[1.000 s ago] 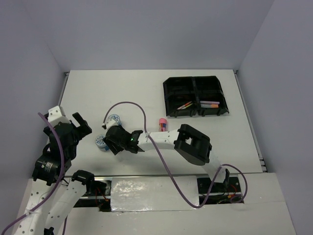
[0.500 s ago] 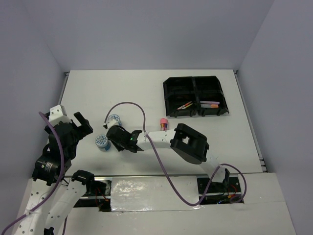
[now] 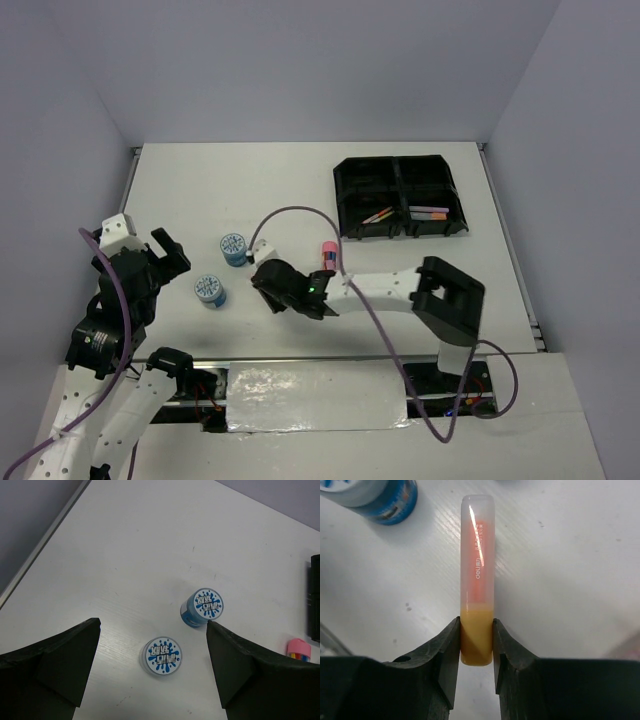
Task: Sort the stationery into containers
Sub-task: Pick up the pen from the center of the board, then place the pen in the storage box.
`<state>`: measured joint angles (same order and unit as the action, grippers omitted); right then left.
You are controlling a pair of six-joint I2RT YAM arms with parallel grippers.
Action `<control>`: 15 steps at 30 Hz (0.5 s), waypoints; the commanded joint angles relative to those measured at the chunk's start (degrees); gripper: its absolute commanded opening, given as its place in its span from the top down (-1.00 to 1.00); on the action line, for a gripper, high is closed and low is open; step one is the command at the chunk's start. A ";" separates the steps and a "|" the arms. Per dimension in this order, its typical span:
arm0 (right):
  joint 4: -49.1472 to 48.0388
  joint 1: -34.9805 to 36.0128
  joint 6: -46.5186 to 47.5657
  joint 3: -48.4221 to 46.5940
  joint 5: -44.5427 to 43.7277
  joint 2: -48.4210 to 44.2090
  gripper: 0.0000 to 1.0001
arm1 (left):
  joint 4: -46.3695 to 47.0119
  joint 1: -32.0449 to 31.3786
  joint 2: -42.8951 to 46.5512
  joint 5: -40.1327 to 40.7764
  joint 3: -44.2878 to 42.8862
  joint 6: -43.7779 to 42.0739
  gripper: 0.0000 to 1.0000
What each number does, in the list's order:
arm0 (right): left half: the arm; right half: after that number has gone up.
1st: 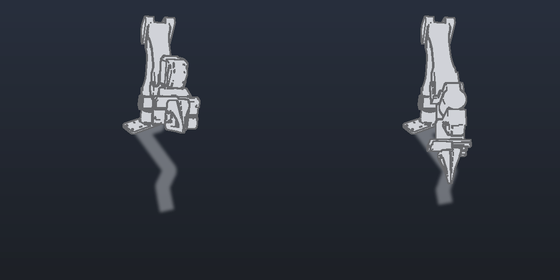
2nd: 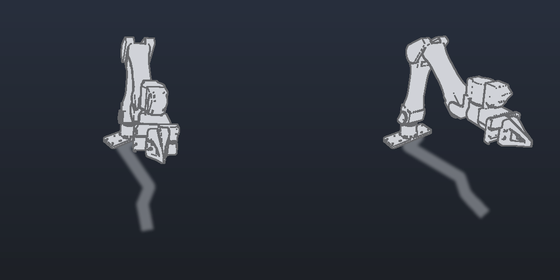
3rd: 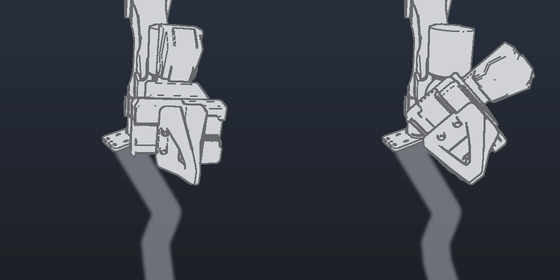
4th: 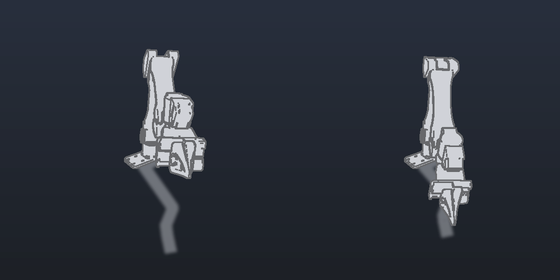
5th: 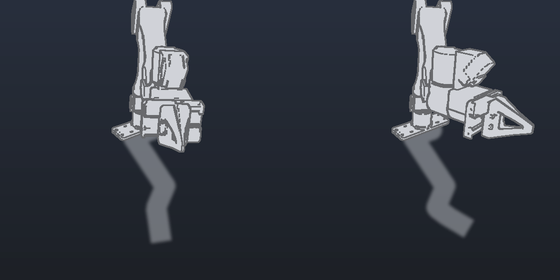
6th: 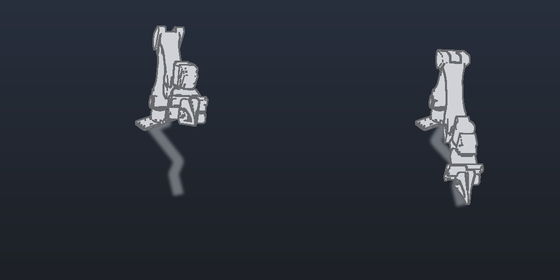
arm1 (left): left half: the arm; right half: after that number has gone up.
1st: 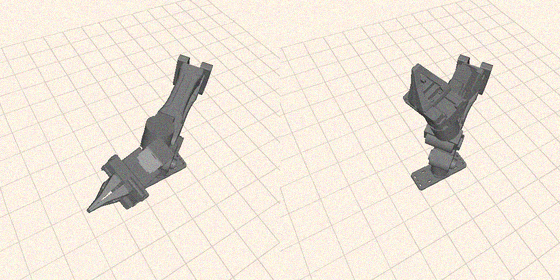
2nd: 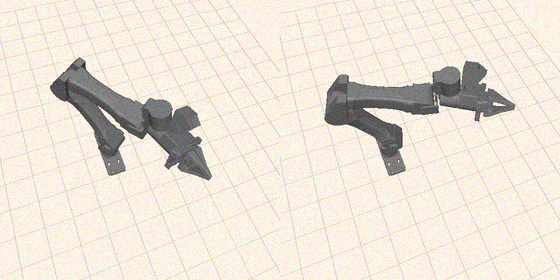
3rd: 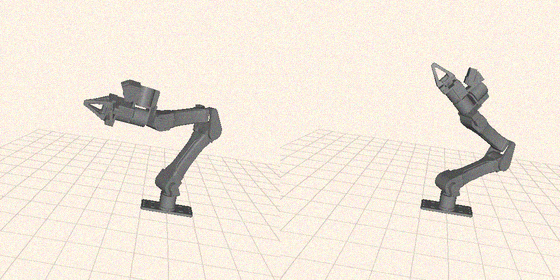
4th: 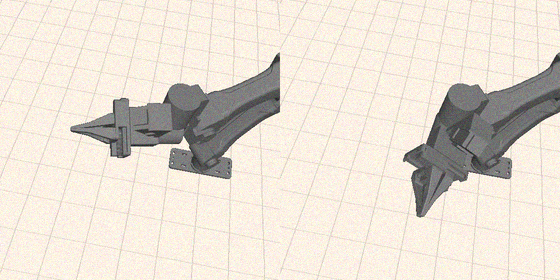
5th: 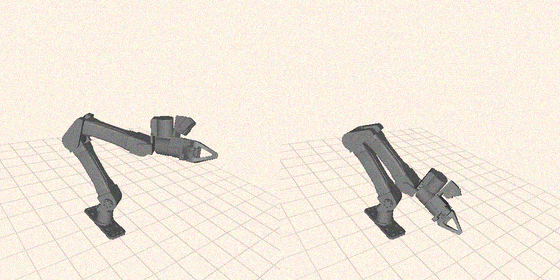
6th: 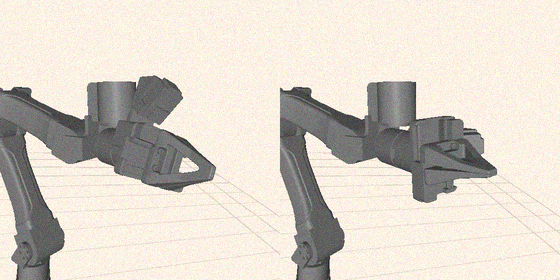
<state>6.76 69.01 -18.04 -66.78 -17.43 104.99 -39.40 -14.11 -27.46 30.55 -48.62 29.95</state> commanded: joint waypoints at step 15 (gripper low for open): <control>12.92 -43.50 -31.69 6.23 -20.98 -23.87 1.00 | 2.22 0.22 2.06 -0.40 0.37 -1.47 -0.99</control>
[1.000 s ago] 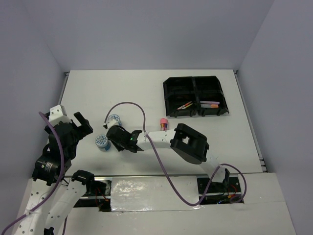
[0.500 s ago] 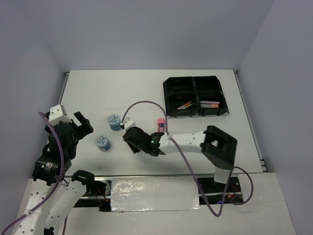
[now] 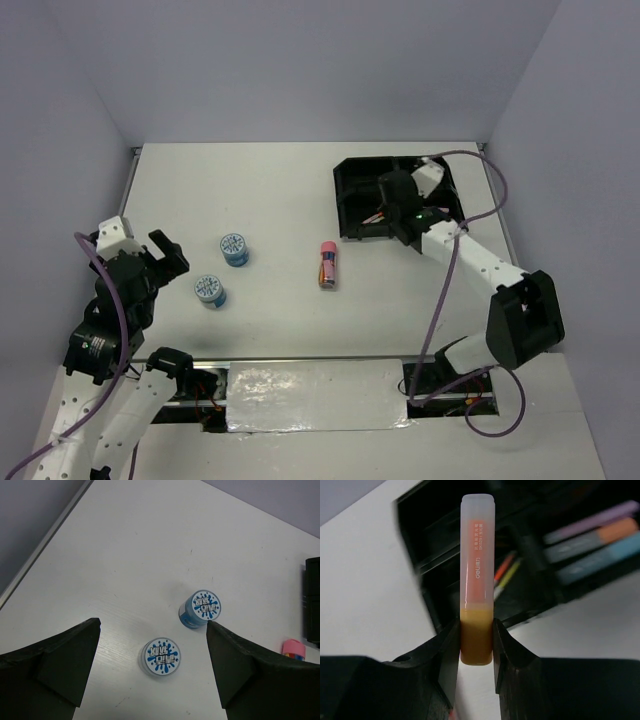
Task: Sort the stationery into containers
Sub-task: Place the pen in the storage box.
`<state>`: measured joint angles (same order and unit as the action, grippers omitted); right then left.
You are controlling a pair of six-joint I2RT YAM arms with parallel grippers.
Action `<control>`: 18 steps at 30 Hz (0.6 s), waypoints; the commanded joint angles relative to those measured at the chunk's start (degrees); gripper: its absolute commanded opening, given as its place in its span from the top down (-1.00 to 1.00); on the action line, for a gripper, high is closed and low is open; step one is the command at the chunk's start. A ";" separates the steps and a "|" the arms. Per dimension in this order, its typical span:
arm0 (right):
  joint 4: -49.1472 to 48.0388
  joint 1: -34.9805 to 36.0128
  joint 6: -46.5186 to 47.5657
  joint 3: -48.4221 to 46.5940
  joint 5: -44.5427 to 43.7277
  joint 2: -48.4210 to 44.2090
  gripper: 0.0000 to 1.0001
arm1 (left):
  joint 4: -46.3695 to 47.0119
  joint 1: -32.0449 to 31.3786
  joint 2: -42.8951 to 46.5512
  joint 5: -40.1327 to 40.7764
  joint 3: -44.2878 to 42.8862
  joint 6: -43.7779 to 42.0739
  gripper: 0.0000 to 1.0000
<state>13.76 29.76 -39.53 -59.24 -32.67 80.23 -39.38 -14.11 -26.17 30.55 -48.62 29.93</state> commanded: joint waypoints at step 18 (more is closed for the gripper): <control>13.40 -20.18 -19.80 -13.27 -6.27 15.14 0.98 | 3.87 0.22 0.07 -4.97 0.81 -3.21 -0.99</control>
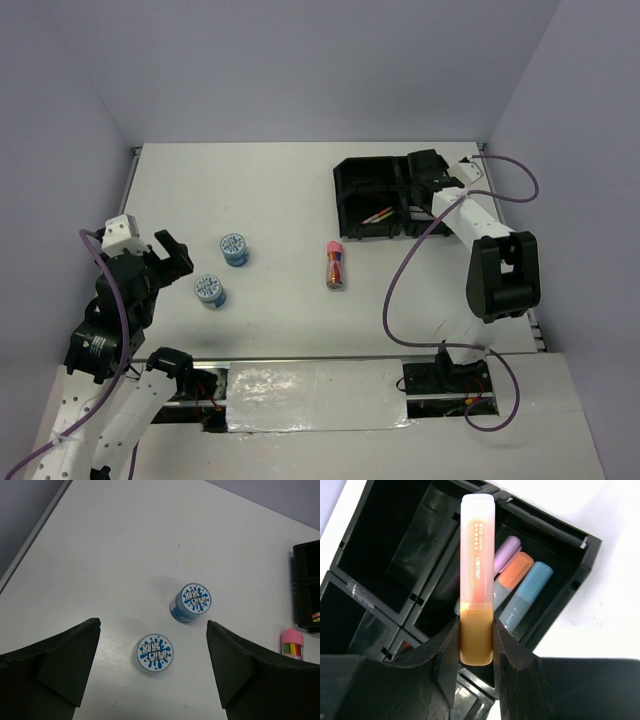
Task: Sort the stationery into containers
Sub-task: Place the pen in the storage box.
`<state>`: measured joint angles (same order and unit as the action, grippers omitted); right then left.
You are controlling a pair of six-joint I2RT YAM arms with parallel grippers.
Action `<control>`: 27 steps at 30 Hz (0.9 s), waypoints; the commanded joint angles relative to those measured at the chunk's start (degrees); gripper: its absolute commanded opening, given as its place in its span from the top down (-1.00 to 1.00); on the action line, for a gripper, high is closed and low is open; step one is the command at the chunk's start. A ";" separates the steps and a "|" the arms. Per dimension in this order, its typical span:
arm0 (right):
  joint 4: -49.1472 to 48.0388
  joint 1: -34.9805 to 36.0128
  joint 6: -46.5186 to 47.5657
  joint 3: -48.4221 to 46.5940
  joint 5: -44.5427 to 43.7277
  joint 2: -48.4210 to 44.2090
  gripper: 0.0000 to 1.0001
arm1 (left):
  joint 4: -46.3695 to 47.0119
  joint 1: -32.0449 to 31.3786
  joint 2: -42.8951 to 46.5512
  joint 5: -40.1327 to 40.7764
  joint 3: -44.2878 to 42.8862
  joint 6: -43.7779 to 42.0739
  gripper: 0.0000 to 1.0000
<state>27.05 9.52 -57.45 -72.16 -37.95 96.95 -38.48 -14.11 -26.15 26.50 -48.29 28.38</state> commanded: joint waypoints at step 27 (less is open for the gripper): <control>-1.84 27.21 35.40 -6.77 21.34 -2.82 -0.99 | 3.06 0.22 -1.62 -1.28 0.39 -1.66 -0.99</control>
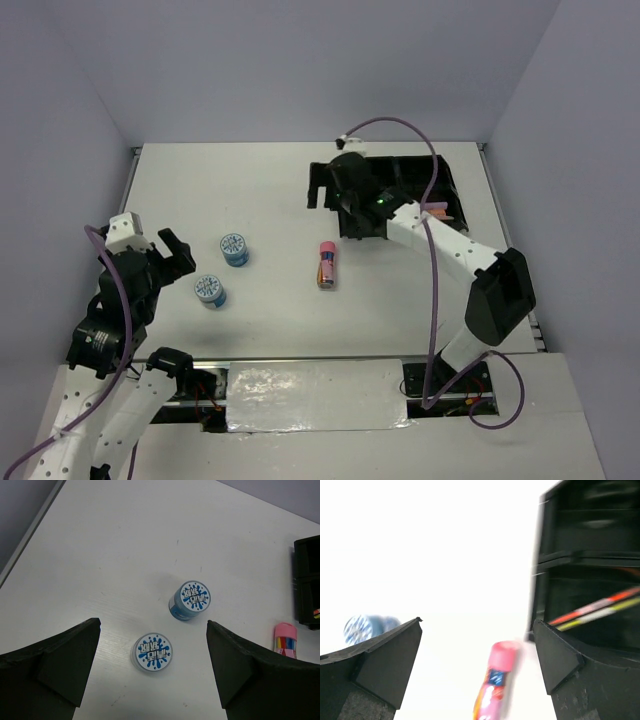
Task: Sort the stationery into containers
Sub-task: Pick up the stationery from the center of the board.
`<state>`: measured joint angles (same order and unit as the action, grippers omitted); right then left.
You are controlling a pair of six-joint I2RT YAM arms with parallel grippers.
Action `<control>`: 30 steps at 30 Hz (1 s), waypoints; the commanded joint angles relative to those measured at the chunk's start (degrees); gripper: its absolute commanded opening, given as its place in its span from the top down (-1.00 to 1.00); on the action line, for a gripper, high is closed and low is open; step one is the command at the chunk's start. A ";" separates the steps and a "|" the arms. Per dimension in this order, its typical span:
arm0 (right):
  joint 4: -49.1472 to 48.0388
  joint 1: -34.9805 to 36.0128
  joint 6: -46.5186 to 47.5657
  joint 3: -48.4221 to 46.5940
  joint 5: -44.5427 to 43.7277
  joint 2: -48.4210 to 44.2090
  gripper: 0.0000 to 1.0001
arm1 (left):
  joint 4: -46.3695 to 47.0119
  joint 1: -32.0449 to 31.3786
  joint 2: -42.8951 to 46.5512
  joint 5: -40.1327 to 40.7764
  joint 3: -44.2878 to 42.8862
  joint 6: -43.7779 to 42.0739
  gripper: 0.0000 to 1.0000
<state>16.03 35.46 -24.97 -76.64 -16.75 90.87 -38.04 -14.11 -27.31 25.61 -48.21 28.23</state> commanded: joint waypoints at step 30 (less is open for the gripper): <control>10.95 7.16 -1.58 0.78 10.14 22.95 0.05 | 2.89 0.22 0.77 -1.17 0.48 -1.77 -0.99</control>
<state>29.28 42.46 -26.65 -77.67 -12.60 113.84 -37.47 -14.11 -27.07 25.17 -47.88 28.18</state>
